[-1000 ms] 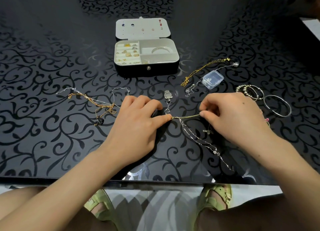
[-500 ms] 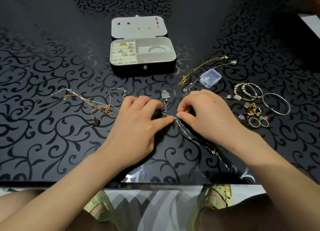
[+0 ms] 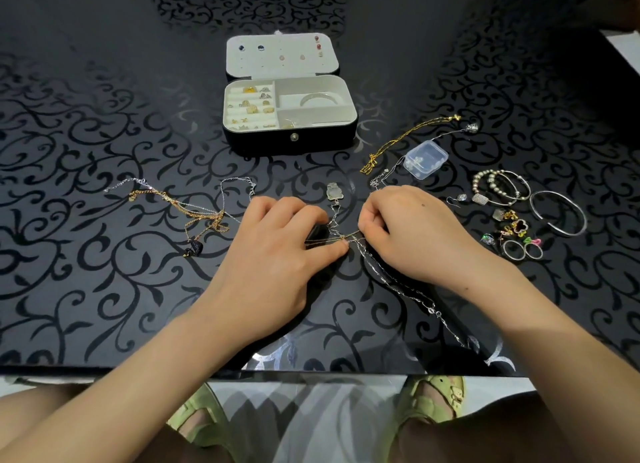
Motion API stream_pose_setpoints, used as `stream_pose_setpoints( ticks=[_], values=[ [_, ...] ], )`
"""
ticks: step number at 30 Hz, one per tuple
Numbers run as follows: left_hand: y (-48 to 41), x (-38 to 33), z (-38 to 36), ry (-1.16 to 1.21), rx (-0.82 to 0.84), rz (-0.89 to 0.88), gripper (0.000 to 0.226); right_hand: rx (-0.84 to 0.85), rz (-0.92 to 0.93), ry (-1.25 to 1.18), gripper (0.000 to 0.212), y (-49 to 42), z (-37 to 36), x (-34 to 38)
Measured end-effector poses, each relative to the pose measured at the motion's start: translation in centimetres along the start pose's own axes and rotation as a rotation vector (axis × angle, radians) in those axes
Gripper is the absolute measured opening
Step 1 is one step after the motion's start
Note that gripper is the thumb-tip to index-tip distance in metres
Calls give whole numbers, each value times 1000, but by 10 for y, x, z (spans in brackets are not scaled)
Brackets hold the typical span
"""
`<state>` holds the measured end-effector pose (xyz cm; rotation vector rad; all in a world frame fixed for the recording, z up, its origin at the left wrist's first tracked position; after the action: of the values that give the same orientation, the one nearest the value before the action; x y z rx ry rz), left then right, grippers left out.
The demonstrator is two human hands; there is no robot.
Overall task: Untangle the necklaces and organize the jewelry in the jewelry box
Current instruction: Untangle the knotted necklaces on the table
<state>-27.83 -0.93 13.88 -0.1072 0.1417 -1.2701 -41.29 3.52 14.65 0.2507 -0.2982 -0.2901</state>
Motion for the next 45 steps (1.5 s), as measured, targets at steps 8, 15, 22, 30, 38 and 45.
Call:
stream_pose_setpoints(
  ticks=[8, 15, 22, 30, 38, 45],
  values=[
    [-1, 2, 0, 37, 8, 6, 45, -40, -10, -49, 17, -8, 1, 0],
    [-2, 3, 0, 56, 16, 4, 47, -79, 16, -66, 17, -11, 1, 2],
    [-4, 5, 1, 101, 8, -1, 48, -126, 30, -77, 17, -7, 6, -5],
    [-9, 4, 9, 156, -34, 17, 50, -81, 3, -63, 15, 6, 12, -18],
    [-14, 4, 0, 90, -9, 7, 50, -209, 41, -112, 11, 5, 13, -16],
    [-10, 6, 2, 94, -21, -42, 48, -155, 34, 9, 11, 0, 4, -10]
  ],
)
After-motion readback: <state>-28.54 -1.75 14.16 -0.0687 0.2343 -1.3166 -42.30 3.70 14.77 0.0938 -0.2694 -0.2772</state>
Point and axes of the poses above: each hand's wrist, its own y-axis away from the middle knuckle, its own z-axis out of the back of the hand, x = y × z, the point moved 5 cm from there along -y, towards the middle knuckle, and after that the axes turned 9 degrees about x, right-handed, at the moved point
